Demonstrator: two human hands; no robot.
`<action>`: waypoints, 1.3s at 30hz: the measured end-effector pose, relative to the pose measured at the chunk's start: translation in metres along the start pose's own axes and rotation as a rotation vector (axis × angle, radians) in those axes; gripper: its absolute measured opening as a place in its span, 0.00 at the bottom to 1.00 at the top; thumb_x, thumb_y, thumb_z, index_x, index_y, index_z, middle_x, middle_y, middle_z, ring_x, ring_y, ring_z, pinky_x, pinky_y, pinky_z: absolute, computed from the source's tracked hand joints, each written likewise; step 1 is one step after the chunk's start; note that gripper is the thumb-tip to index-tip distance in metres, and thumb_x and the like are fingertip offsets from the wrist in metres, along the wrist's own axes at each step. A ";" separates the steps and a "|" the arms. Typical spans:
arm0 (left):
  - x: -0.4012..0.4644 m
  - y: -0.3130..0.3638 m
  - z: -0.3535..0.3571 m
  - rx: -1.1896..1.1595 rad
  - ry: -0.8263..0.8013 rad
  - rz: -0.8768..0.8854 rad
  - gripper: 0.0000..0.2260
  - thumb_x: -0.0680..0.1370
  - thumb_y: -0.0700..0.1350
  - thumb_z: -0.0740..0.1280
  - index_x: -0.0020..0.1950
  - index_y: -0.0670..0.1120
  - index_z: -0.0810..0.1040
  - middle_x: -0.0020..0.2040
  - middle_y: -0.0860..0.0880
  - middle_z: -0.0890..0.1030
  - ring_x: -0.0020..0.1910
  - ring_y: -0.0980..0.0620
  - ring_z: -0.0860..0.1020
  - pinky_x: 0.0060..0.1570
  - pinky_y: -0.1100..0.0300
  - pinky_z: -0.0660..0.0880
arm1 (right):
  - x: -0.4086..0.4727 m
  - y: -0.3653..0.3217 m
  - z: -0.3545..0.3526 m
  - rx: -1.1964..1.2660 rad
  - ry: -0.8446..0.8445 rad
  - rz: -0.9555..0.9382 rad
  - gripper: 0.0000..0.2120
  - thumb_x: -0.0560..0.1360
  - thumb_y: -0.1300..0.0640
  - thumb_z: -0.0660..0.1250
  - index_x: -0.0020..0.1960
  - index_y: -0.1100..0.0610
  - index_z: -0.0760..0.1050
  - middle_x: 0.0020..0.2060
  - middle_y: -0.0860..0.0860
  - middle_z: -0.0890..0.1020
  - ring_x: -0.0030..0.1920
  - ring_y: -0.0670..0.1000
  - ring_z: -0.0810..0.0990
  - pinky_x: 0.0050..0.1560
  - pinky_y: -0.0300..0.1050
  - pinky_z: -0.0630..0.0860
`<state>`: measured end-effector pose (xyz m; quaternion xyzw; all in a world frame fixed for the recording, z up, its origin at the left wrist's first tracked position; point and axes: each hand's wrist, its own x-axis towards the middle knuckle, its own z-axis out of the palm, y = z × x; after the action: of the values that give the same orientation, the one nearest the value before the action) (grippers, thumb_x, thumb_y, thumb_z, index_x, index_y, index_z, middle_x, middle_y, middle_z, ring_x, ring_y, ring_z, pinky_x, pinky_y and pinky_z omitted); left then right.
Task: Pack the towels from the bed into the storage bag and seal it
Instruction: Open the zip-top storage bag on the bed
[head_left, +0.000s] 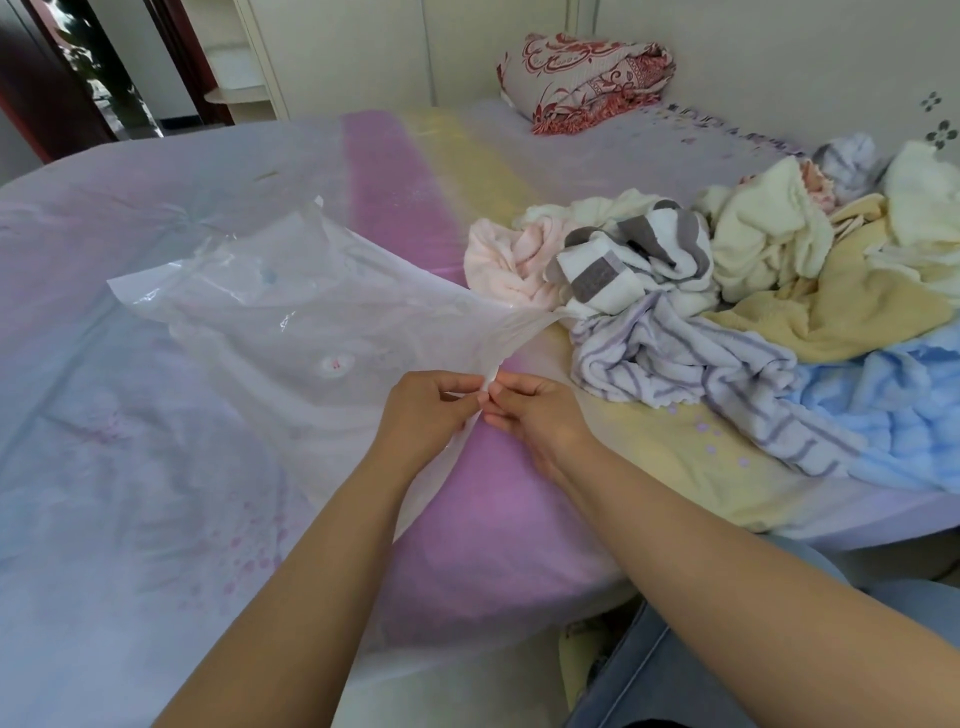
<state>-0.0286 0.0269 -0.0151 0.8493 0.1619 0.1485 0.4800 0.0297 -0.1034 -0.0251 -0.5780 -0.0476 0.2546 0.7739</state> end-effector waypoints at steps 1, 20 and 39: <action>-0.001 0.000 0.002 0.027 -0.005 0.011 0.08 0.76 0.43 0.72 0.54 0.49 0.86 0.44 0.54 0.86 0.31 0.68 0.79 0.36 0.76 0.72 | 0.000 -0.001 -0.001 -0.055 0.006 -0.007 0.07 0.75 0.66 0.66 0.51 0.63 0.80 0.39 0.54 0.83 0.35 0.45 0.83 0.40 0.36 0.81; -0.005 0.008 0.029 0.594 0.005 0.187 0.05 0.76 0.43 0.67 0.44 0.44 0.81 0.39 0.48 0.83 0.37 0.49 0.77 0.37 0.59 0.70 | 0.002 -0.005 -0.021 -0.467 0.095 0.085 0.08 0.72 0.69 0.64 0.36 0.60 0.73 0.33 0.58 0.79 0.32 0.51 0.82 0.42 0.48 0.82; 0.014 0.019 0.015 0.731 -0.146 0.098 0.06 0.75 0.45 0.65 0.49 0.50 0.81 0.45 0.52 0.83 0.45 0.47 0.80 0.41 0.58 0.74 | -0.003 0.011 -0.030 -0.767 0.153 -0.195 0.12 0.73 0.62 0.59 0.55 0.54 0.69 0.34 0.58 0.81 0.34 0.57 0.82 0.39 0.52 0.79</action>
<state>-0.0076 0.0117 -0.0043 0.9797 0.1288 0.0427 0.1476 0.0340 -0.1284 -0.0443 -0.8349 -0.1361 0.0998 0.5238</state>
